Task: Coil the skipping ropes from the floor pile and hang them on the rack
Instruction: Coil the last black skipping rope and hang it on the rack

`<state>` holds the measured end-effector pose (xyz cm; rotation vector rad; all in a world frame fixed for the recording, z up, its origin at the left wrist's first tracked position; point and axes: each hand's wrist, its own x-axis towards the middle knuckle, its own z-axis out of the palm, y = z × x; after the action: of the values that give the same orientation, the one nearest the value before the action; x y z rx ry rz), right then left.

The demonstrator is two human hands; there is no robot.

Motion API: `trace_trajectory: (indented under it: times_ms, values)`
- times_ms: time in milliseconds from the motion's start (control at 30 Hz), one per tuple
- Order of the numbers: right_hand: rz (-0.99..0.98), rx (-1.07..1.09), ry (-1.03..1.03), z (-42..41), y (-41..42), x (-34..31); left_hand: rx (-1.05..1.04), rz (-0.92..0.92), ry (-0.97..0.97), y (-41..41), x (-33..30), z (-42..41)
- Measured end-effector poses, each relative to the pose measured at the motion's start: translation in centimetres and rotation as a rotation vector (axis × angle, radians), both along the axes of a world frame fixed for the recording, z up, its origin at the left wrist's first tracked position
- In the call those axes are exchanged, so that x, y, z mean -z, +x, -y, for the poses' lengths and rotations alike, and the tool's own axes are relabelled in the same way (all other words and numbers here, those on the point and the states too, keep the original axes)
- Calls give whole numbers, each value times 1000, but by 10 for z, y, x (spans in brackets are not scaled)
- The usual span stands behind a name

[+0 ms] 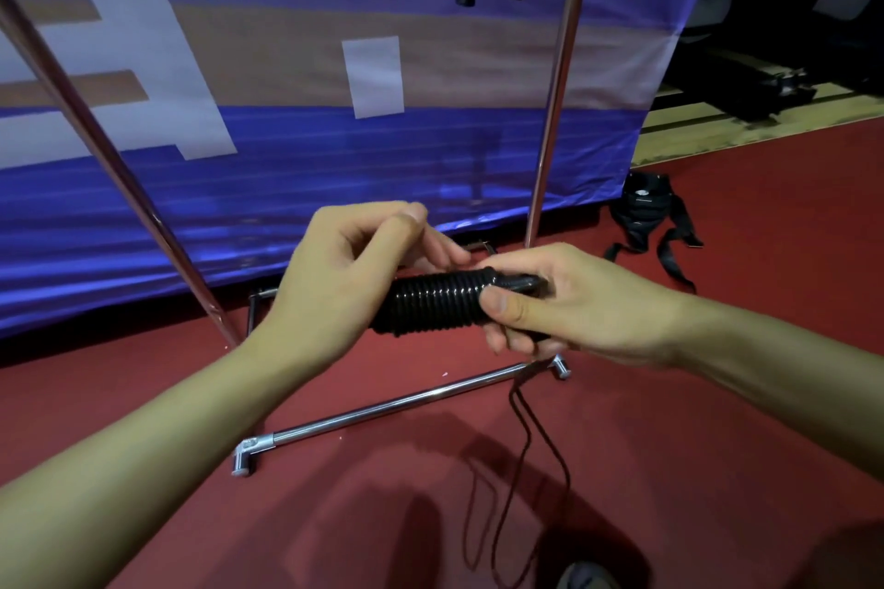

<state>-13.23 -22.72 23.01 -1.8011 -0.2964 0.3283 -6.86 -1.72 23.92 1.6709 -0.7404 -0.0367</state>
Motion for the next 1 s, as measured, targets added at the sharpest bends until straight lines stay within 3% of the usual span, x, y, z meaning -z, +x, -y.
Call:
trace_trajectory:
  times_ms: [267,700,900,1000]
  values:
    - [93,-5,-113,-7,-6,-6,-36,-4,-85,-8,1,8]
    - [7,-29,107,-11,-7,-5,-145,-81,-198,-5,-9,17]
    - [48,-75,-46,-5,-7,-6,-88,-1,8,-2,2,13]
    - [57,-80,-148,2,-2,-4,31,85,266,2,1,6]
